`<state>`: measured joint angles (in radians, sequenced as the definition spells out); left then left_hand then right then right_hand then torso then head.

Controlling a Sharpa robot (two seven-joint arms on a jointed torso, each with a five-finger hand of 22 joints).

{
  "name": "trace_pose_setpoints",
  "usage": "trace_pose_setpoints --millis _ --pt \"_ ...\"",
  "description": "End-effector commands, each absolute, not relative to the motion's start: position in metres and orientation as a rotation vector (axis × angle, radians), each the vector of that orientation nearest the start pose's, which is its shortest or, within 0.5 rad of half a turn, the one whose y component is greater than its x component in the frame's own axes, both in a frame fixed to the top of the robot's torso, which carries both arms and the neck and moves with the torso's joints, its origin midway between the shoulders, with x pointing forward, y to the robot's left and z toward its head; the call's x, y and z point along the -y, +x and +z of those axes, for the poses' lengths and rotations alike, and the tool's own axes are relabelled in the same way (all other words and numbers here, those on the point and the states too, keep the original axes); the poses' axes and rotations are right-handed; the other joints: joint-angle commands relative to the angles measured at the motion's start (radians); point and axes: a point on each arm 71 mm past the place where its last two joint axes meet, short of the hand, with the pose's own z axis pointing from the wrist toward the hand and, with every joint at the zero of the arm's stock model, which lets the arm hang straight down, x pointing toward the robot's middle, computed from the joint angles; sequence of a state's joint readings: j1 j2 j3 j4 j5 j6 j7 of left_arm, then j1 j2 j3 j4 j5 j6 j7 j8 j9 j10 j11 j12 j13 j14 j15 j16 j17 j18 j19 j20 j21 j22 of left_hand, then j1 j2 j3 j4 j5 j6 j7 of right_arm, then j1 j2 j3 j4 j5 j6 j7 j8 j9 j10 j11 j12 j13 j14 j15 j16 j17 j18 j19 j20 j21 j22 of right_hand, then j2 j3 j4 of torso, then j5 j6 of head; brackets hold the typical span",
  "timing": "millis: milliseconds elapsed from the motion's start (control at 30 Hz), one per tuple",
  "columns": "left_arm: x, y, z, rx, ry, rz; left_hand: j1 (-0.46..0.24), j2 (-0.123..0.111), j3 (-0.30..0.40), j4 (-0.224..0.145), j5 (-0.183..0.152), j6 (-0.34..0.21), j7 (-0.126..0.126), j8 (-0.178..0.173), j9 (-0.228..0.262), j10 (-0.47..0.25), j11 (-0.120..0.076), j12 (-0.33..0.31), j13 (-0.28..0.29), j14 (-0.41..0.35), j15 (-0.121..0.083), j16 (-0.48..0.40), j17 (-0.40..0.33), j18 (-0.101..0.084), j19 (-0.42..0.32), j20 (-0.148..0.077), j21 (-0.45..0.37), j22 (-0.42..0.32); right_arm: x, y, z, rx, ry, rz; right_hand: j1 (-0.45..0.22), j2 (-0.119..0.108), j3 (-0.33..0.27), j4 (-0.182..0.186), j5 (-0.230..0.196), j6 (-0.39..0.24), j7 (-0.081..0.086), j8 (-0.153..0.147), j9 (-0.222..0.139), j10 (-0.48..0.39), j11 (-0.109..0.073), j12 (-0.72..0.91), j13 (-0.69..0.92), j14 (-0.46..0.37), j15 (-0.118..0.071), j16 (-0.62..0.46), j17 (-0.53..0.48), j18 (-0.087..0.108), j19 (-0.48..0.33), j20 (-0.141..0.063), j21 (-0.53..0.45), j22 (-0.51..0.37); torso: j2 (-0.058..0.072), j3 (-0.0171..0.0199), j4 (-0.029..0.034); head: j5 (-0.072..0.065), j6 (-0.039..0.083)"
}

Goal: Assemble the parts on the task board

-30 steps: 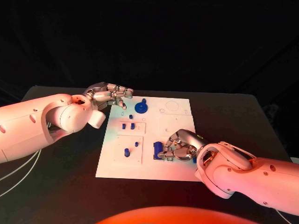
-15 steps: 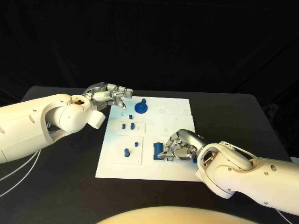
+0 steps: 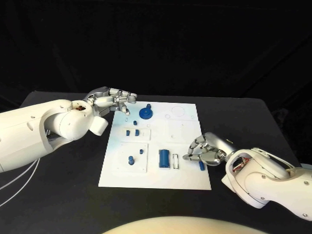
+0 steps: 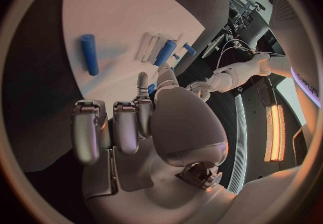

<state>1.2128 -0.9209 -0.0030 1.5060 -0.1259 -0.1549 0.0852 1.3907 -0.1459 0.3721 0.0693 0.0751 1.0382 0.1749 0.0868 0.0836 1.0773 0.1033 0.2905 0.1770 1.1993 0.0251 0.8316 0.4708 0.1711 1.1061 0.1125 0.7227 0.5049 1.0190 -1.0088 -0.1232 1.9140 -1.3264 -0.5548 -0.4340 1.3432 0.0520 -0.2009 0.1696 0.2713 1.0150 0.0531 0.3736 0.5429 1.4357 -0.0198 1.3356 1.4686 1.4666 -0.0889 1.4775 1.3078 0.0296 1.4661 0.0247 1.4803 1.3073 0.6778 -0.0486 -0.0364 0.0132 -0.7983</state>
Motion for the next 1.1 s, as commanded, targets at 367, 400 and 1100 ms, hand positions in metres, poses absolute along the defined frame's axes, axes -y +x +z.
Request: trace_pose_setpoints --millis 367,400,1100 --pt "-0.24 0.489 -0.175 -1.71 -1.1 -1.431 0.0 0.008 -0.005 0.0 0.001 -0.007 0.002 -0.001 -0.001 -0.007 0.001 0.005 0.001 -0.004 -0.001 -0.001 -0.001 0.013 0.004 0.0 -0.006 -0.001 0.23 0.358 -0.245 -1.855 0.194 0.527 0.035 0.008 0.005 -0.009 0.013 0.004 0.009 -0.044 -0.032 -0.008 0.007 -0.035 -0.096 0.069 0.014 -0.006 0.089 -0.011 0.068 0.011 0.003 0.239 -0.003 -0.0022 -0.0214 -0.015 -0.005" --pt "-0.24 0.489 -0.175 -1.711 -1.1 -1.432 0.0 0.008 -0.005 0.0 0.001 -0.007 0.002 -0.001 -0.001 -0.007 0.001 0.005 0.001 -0.004 -0.001 -0.001 -0.001 0.013 0.004 0.0 -0.006 -0.001 0.231 0.358 -0.246 -1.854 0.188 0.513 0.036 0.008 0.005 -0.009 0.014 0.005 0.009 -0.046 -0.034 -0.008 0.008 -0.035 -0.096 0.069 0.014 -0.006 0.089 -0.011 0.069 0.011 0.003 0.239 -0.002 -0.0023 -0.0202 -0.02 -0.005" --pt "-0.242 0.488 -0.176 -1.72 -1.102 -1.43 0.001 0.008 -0.006 0.0 0.001 -0.007 0.002 -0.001 -0.001 -0.008 0.001 0.006 0.002 -0.004 -0.001 0.0 -0.002 0.013 0.005 0.0 -0.007 -0.002 0.229 0.359 -0.265 -1.897 0.129 0.4 0.021 -0.003 -0.01 0.005 0.021 0.036 0.007 -0.063 -0.053 -0.003 0.007 -0.034 -0.095 0.07 0.014 -0.004 0.093 -0.012 0.072 0.013 0.01 0.241 -0.002 -0.0036 -0.0164 -0.026 -0.017"
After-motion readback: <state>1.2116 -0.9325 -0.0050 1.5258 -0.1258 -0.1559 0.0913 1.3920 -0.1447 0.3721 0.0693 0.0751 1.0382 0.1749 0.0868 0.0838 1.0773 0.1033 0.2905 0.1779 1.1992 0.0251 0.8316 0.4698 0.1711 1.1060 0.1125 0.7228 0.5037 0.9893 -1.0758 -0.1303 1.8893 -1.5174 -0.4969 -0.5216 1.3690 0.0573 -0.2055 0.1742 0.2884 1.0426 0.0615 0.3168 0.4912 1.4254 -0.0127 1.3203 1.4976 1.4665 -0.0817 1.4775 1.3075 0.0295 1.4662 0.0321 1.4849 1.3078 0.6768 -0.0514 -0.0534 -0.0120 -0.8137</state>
